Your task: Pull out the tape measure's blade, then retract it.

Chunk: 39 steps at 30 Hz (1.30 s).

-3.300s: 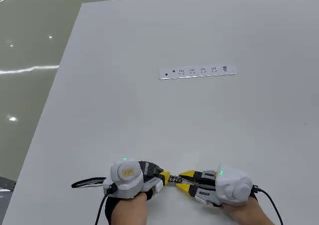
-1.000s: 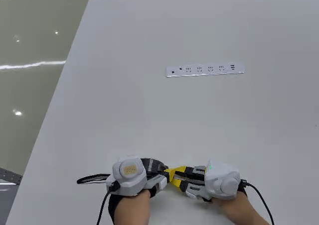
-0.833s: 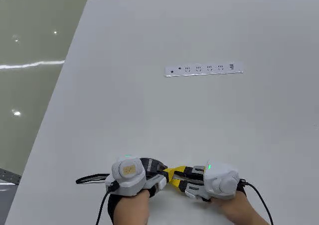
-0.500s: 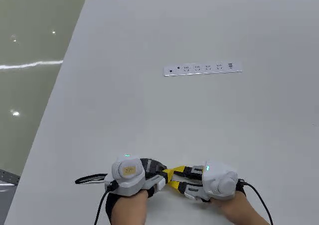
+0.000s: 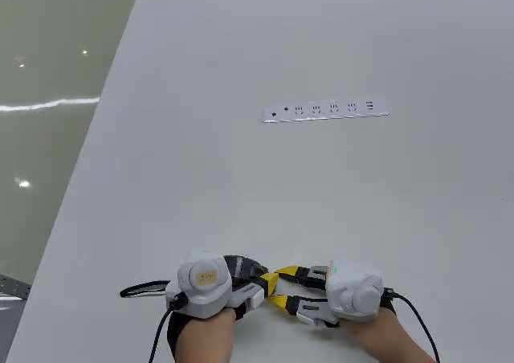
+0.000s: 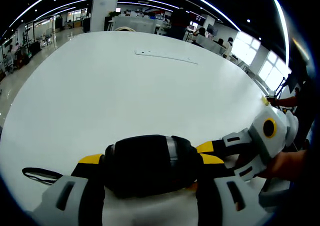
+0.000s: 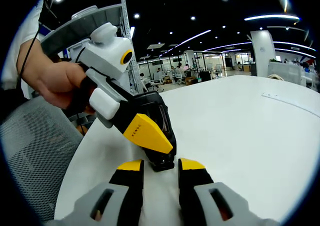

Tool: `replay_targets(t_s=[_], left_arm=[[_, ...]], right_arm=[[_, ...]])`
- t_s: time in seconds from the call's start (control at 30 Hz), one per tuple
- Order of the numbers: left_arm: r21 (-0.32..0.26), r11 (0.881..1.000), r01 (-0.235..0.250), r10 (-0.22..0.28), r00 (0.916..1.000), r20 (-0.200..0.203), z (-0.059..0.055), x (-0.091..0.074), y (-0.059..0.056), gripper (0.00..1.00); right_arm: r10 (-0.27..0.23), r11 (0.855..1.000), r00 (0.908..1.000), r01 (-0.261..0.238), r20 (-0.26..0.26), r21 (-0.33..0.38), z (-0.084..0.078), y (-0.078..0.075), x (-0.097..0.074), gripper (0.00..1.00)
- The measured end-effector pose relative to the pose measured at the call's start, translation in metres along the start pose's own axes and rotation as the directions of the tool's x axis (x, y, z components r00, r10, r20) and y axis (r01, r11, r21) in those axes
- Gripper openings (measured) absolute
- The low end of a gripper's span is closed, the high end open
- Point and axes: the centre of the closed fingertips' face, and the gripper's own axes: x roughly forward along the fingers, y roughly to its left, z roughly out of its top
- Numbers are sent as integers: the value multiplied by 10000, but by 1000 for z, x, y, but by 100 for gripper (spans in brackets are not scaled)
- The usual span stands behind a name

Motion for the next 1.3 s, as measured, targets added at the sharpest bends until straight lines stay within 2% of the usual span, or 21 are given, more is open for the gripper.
replay_targets(t_s=[0.3,0.5,0.57,0.7,1.03,1.17,1.23,1.3], left_arm=[[305,9994,134,-140,9997,182,1,-2,1,72],[560,9978,355,-375,9987,346,3,-5,1,72],[667,9959,606,-656,9949,764,8,-7,0,72],[914,9926,801,-894,9907,1022,12,-11,0,73],[1349,9815,1357,-1552,9771,1459,16,-20,0,74],[1550,9754,1565,-1801,9718,1521,15,-22,0,74],[1757,9729,1506,-1784,9717,1546,16,-25,1,73],[1737,9715,1616,-1891,9695,1558,17,-26,2,73]], right_arm=[[3,9999,10000,-2,-35,162,-1,2,-2,26],[-355,9986,9993,350,125,395,1,1,-10,26],[-466,9974,9988,456,164,562,-1,-1,-14,27],[-660,9956,9977,649,138,681,-3,-2,-21,29],[-1161,9869,9930,1131,196,1147,-6,-7,-37,29],[-1237,9851,9922,1213,125,1220,-8,-6,-41,30],[-1291,9841,9916,1270,91,1240,-8,-6,-43,30],[-1339,9833,9910,1319,76,1254,-6,-5,-44,31]])
